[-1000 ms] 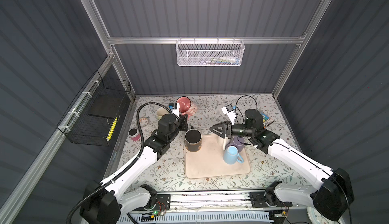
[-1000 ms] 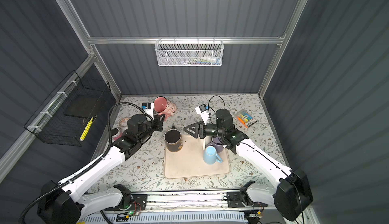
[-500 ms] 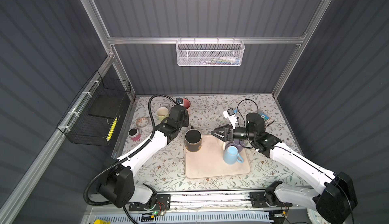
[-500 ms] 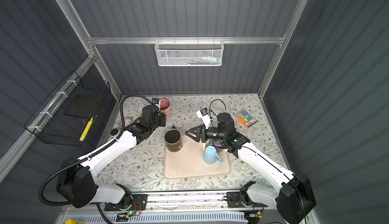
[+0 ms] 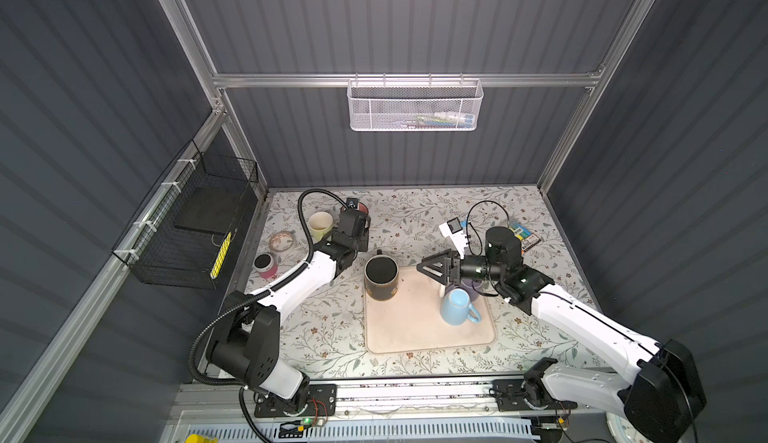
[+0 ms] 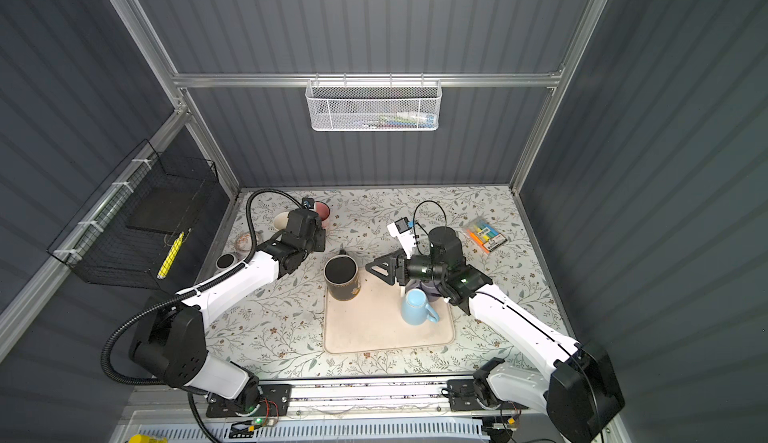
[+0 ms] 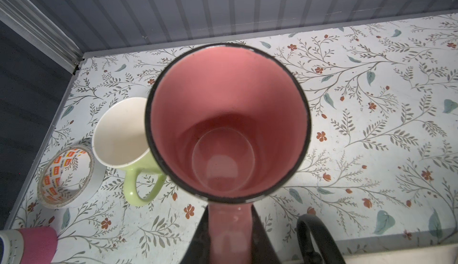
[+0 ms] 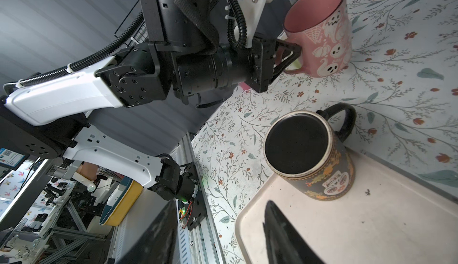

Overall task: Turn the mug right side up
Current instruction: 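Lower the upright pink mug beside the light green mug with the left gripper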

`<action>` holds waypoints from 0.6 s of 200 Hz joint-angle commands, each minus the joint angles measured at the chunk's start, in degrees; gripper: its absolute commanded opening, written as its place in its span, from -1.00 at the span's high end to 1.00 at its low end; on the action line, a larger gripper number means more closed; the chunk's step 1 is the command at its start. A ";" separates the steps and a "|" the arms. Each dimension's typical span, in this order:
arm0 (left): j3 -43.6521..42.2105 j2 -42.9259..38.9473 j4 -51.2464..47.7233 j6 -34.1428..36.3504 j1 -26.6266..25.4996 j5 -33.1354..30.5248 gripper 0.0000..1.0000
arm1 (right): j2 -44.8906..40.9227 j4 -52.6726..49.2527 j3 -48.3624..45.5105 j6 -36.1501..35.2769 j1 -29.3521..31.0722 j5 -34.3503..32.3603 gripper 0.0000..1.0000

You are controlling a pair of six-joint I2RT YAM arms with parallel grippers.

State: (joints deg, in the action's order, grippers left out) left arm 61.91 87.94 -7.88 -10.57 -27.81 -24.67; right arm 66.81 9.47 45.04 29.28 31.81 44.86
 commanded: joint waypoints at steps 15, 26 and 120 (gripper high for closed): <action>0.99 0.62 10.28 -0.98 1.93 -0.82 1.00 | 0.47 1.81 -0.97 -1.17 0.18 1.26 -0.13; 0.49 1.08 11.53 -1.17 2.48 0.23 1.00 | 0.69 1.90 -0.92 -1.22 0.26 1.41 -0.13; 0.31 6.41 17.36 -0.52 4.17 3.45 1.00 | 1.49 2.82 -1.13 -1.68 0.19 1.46 -0.13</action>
State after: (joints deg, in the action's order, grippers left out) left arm 61.21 94.15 0.82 -11.27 -23.79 -21.58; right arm 68.01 10.59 44.36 28.45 31.81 45.32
